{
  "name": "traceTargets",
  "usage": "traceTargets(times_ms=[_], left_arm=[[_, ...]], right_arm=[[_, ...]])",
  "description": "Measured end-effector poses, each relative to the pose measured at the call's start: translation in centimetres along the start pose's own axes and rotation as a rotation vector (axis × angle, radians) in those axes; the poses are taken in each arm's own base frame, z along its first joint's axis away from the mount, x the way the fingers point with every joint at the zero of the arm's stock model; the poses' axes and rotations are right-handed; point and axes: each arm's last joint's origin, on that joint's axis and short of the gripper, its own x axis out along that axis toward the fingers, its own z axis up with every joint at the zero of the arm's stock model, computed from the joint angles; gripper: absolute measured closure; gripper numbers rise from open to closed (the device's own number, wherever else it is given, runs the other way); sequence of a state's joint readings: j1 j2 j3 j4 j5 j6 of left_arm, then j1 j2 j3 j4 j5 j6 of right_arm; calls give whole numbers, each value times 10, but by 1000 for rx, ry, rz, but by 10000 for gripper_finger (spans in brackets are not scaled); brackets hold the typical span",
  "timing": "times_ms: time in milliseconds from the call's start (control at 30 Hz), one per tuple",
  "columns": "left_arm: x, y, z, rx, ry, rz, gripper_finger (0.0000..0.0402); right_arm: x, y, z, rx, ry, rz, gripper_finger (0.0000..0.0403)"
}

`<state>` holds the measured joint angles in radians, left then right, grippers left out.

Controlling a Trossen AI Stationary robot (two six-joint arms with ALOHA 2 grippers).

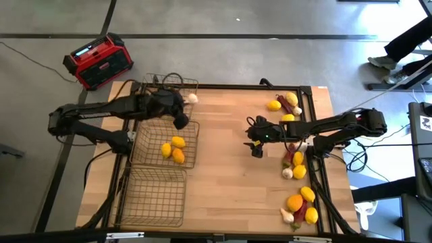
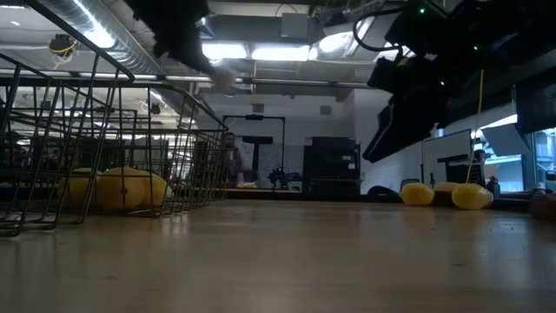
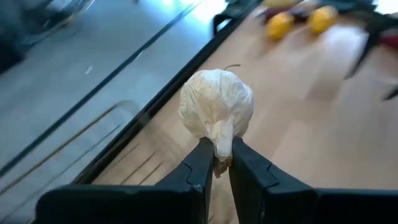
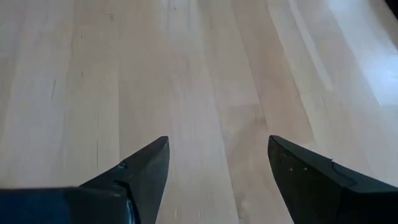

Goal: Sort produce into baskets
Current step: Put the garlic in the top wire basket

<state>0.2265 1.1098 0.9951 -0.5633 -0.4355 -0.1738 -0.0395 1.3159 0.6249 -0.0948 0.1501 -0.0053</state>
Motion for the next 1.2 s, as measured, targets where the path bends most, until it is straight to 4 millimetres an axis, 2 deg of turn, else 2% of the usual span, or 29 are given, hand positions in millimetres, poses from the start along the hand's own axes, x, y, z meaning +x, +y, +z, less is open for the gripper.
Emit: traceTargets(times_ms=[433,600,833,1200], left_arm=[[14,55,-12,-111,167,217,361],[22,71,-24,-208,301,252,361],[35,82,-41,-261,518,269,361],[60,89,-51,-270,630,301,361]], right_arm=[[1,0,2,15,-41,-8,134],[2,0,0,13,-27,-8,134],[11,1,-4,8,6,-8,134],[17,2,-4,25,-3,-8,134]])
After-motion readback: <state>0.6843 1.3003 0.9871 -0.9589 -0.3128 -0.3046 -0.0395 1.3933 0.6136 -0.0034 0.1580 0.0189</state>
